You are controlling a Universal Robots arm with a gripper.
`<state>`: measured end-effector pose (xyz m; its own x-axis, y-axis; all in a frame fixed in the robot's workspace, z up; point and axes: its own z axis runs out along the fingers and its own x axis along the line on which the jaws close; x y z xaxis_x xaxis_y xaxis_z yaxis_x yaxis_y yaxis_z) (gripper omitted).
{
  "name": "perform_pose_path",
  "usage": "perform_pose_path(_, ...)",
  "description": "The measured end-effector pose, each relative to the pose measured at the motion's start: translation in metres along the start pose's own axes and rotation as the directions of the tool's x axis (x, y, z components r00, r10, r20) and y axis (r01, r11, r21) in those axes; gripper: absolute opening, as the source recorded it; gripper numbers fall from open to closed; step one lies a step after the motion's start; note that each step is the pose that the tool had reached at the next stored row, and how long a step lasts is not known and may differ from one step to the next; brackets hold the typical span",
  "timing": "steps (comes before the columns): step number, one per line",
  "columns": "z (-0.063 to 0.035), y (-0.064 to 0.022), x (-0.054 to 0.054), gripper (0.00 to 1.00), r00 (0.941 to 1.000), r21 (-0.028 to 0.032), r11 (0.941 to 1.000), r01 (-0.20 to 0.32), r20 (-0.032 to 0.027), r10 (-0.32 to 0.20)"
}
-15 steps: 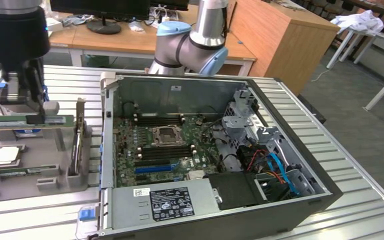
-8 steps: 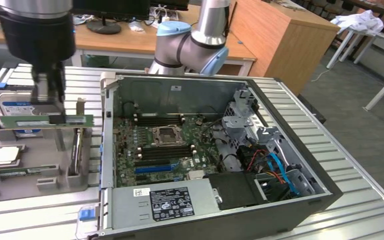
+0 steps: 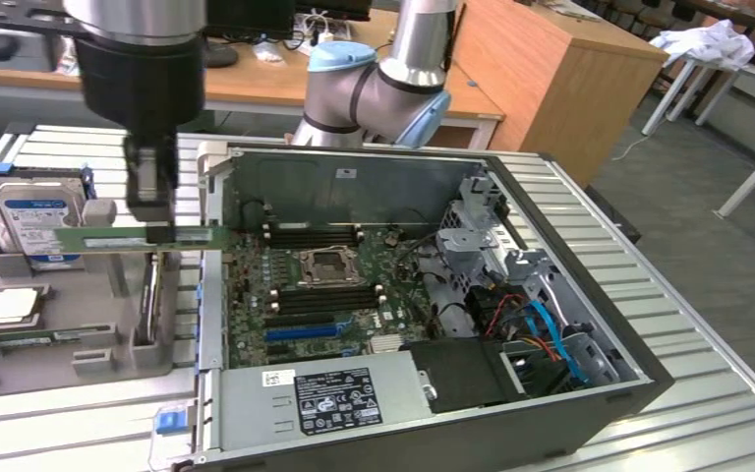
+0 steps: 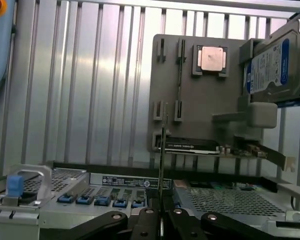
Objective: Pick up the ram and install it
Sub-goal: 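Pick up the ram and move it above insertion slot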
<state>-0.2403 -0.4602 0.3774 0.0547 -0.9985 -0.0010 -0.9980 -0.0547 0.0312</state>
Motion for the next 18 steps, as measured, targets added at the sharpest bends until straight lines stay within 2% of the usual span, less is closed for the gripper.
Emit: perform_pose_path(18, -0.0013, -0.0817, 0.004, 0.13, 1.0000, 0.0000, 1.0000, 0.000, 0.0000, 0.000)
